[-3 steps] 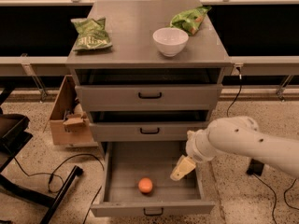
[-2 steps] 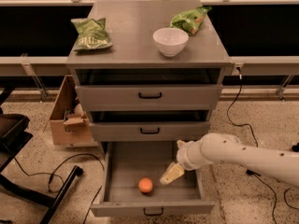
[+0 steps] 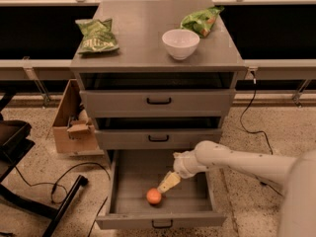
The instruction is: Pick orange from bottom drawer and place on counter
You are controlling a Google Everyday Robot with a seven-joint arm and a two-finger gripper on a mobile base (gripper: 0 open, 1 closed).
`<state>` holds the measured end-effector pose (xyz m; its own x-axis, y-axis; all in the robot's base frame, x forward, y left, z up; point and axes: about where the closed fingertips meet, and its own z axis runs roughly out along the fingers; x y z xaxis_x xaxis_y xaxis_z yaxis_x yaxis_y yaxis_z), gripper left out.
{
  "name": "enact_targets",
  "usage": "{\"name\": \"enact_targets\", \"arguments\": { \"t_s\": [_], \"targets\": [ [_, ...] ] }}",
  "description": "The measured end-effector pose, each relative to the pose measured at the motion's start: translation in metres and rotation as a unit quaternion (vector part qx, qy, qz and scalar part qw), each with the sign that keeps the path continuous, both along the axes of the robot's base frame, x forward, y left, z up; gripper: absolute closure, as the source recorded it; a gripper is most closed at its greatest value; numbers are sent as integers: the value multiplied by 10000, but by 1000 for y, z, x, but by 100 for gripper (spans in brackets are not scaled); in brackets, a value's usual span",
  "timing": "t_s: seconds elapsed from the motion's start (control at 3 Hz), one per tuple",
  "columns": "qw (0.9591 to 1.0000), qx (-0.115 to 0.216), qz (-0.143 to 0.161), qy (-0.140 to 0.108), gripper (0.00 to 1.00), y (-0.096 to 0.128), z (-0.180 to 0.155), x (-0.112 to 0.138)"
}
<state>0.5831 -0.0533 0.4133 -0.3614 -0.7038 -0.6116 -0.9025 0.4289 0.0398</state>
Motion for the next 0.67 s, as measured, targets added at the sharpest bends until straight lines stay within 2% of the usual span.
{"name": "enact_targets", "arguments": {
  "t_s": [0.33, 0.67],
  "targets": [
    [9993, -44, 227, 295, 0, 8, -3, 1],
    [9988, -125, 304, 355, 0, 9, -41, 10]
  ]
}}
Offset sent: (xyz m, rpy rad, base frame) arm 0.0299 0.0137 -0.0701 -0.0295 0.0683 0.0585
